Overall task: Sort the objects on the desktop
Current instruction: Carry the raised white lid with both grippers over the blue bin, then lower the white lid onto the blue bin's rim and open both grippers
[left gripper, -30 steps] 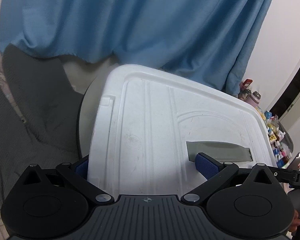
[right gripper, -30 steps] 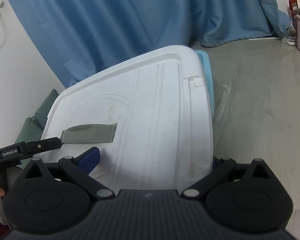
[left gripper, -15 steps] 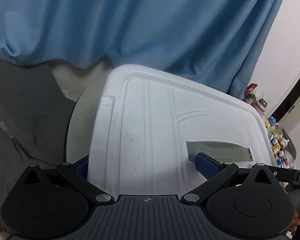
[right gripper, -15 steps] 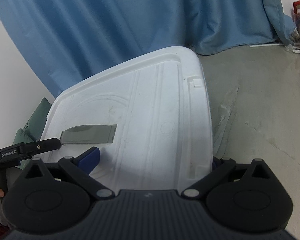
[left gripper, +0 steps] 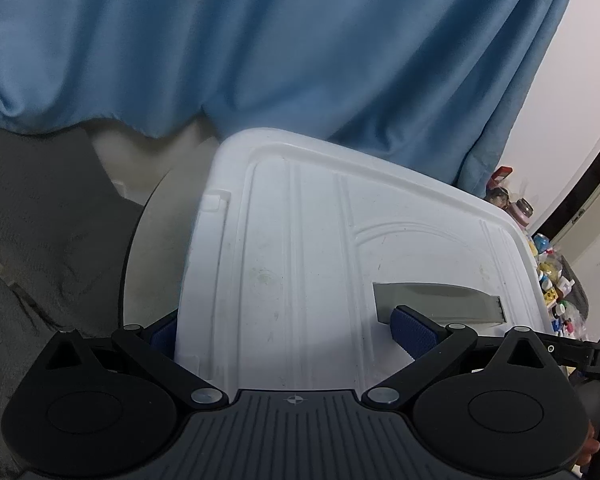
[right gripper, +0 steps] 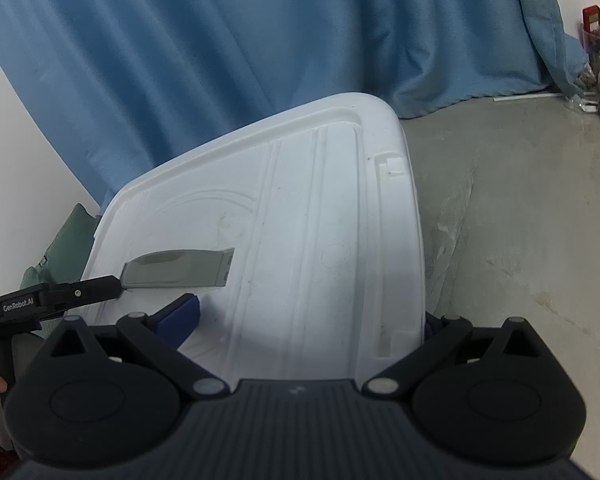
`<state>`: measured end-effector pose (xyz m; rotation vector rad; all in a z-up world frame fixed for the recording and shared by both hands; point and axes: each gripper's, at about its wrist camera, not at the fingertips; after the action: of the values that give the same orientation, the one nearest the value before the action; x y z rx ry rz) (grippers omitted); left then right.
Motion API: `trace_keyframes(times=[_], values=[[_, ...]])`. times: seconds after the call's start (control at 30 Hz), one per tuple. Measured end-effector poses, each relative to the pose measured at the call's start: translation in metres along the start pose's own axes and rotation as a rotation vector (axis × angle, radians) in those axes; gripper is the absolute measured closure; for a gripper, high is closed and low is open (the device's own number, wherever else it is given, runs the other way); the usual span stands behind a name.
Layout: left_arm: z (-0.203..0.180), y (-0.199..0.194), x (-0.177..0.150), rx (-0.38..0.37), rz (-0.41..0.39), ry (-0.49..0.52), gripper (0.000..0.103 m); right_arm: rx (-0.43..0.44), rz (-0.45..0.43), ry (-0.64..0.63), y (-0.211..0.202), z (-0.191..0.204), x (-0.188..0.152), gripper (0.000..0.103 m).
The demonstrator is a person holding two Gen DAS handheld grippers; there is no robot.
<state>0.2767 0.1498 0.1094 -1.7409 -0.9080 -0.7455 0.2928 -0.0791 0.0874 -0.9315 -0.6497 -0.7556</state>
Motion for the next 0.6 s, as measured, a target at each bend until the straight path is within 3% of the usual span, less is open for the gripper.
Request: trace_keyframes(times=[0.3,0.43,0.6], values=[[0.011,0.004,0.002,-0.015,-0.003,-0.024,0.000,-0.006,-0.021,0.008,0.004,0.002,0.004,0.002],[0.016,0.005,0.005,0.032,-0.009,-0.045,0.000,-0.121,-0.071,-0.043,-0.003,0.003,0.013,0.002],[0.026,0.008,0.008,0.072,0.005,-0.041,0.000,-0.190,-0.094,-0.026,-0.012,-0.008,0.022,0.002]])
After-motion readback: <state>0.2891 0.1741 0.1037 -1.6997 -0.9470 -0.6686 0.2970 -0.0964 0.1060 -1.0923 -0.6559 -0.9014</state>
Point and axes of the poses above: each gripper's, at about its wrist camera, not at the fingertips, and y roughly the way its jaws point, z to its left, x to its top, and after that the axes turned 13 degrees about -z, right-handed
